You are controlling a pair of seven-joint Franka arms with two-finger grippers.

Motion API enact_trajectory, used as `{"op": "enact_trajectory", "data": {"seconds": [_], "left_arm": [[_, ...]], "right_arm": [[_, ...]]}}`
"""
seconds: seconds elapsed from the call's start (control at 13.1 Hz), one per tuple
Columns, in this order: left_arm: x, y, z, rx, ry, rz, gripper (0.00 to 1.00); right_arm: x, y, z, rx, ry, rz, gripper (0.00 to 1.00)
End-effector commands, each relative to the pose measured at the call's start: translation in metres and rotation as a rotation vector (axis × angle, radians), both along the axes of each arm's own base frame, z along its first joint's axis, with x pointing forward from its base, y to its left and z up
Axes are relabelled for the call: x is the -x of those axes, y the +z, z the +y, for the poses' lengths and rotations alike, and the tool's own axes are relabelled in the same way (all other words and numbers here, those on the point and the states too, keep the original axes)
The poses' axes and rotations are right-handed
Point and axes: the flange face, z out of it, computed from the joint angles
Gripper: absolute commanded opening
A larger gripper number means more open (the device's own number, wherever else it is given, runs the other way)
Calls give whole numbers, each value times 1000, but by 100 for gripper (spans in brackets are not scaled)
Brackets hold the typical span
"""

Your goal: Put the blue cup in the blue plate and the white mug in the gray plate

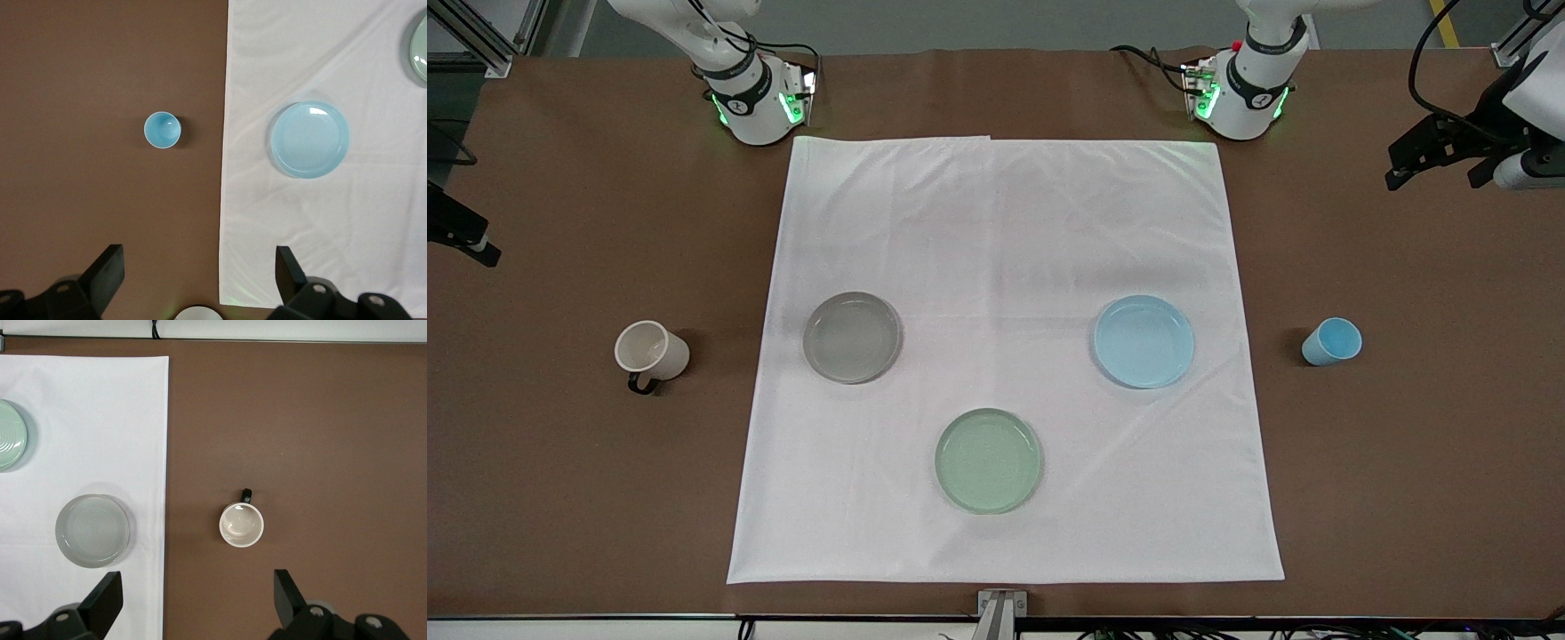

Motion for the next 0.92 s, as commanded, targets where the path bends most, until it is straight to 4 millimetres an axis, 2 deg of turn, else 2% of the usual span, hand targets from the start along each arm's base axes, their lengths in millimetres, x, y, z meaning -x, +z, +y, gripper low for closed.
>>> {"op": "enact_trajectory", "data": {"seconds": [0.0, 0.23, 0.31, 0.38, 0.54, 0.69, 0.84], "left_arm": [[-3, 7, 2, -25, 9, -13, 100], [-6, 14, 16, -52, 11, -25, 100], [-10, 8, 19, -52, 5, -14, 100], [-14, 1, 31, -51, 3, 4, 100], [-27, -33, 71, -41, 10, 71, 100], [-43, -67, 86, -38, 31, 111, 100], [-46, -113, 112, -38, 67, 106, 100]], "right_arm": [[-1, 3, 2, 6, -14, 4, 100], [-1, 3, 2, 6, -14, 4, 100], [-1, 3, 1, 8, -14, 4, 100], [-1, 3, 1, 8, -14, 4, 100], [-1, 3, 2, 7, -13, 4, 100], [-2, 3, 2, 7, -10, 1, 100], [-13, -15, 0, 5, -16, 28, 100]]}}
